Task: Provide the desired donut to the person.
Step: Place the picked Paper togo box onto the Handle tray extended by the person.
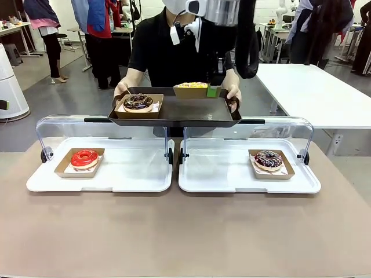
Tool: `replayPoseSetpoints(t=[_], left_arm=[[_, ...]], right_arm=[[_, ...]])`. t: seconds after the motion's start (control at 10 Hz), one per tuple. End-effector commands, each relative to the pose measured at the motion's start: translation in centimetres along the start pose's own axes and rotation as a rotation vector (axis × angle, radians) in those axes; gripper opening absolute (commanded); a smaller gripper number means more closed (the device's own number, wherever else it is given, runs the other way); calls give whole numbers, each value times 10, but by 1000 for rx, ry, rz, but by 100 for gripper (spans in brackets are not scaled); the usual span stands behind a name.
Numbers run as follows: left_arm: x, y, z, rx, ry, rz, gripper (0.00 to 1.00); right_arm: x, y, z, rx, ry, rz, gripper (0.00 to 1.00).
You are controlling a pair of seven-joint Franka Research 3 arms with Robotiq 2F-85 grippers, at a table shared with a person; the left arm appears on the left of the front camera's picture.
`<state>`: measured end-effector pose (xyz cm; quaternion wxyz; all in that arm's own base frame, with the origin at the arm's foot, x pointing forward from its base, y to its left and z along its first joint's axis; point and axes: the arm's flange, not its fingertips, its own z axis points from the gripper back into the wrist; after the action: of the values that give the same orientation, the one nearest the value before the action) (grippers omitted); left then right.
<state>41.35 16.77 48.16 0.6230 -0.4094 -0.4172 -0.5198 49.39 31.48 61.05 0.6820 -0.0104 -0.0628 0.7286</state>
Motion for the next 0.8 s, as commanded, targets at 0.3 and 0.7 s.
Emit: replayPoseSetpoints(t=[0.3, 0.7], left_arm=[[0, -2, 2, -2, 3, -4, 100], [0, -2, 2, -2, 3, -4, 100]], right_arm=[[-10, -36, -43, 85, 26, -65, 2], [-17, -37, -55, 84, 25, -84, 61]])
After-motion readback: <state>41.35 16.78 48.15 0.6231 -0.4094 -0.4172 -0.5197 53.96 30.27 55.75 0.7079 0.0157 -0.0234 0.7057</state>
